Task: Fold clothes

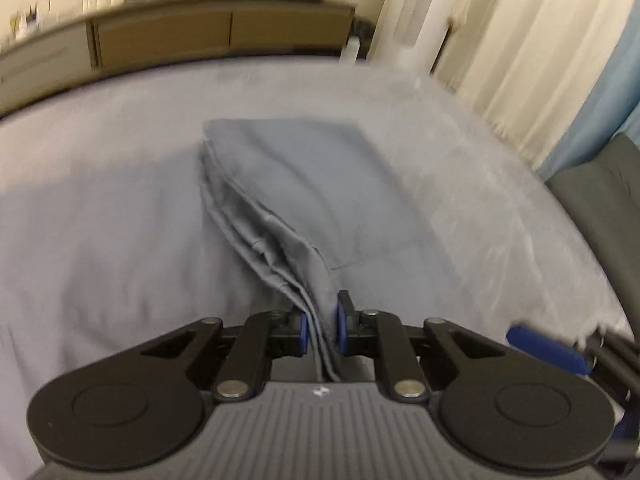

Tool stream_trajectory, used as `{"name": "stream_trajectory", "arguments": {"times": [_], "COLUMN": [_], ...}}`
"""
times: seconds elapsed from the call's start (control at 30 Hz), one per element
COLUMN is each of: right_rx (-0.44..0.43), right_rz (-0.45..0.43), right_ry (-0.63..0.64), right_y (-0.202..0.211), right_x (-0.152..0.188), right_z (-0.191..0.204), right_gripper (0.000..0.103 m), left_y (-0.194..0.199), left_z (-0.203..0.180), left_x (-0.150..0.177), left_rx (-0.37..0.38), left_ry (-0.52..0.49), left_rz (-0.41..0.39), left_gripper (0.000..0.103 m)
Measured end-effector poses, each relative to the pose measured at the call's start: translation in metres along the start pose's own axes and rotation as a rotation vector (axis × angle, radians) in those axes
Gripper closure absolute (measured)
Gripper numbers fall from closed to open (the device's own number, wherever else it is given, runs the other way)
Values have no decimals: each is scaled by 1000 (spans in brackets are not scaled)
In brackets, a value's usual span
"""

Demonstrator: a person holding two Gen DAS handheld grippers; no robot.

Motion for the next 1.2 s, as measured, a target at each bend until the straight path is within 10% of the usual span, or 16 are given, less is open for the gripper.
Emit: {"name": "stream_trajectory", "arguments": {"times": [0.2, 0.3, 0.5, 0.63, 0.8, 1.03, 1.13, 1.2], "right_rx": [-56, -70, 53, 142, 128, 192, 211, 223], "right_rz": [39, 19, 85, 100, 129, 53, 87, 77], "right_ry": [-118, -171, -105, -55, 41, 237, 232, 220], "right_y": [11, 19, 7, -2, -13, 10, 13, 20], "right_x": [-5, -7, 15, 22, 23, 16, 20, 16], "right_z": [4, -7, -12, -17, -6, 14, 7, 3], "right_gripper": [61, 64, 76, 28, 87, 91, 83, 54], "left_y": [-5, -3, 37, 66, 34, -11, 11, 27], "left_z": [7, 6, 9, -7, -54, -57, -12, 26], "left_x": [4, 10, 18, -9, -43, -45, -48, -45], "left_rx": [-25, -118, -240, -210, -113, -181, -217, -249], "left_ry": [7, -31, -145, -179, -295, -369, -223, -97], "left_rz": [-7, 31, -18, -105, -39, 37, -35, -73], "left_gripper": [80, 50, 47, 34, 10, 12, 12, 12]}}
Point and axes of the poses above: each gripper's, at about its wrist camera, not at the fingertips, and y roughly against the way its jaws point, z to its left, x to its underside, the point moved 10 cm from there along -y, roughly the way its jaws point, and after that the axes turned 8 degrees about x, right-handed, at the moved point
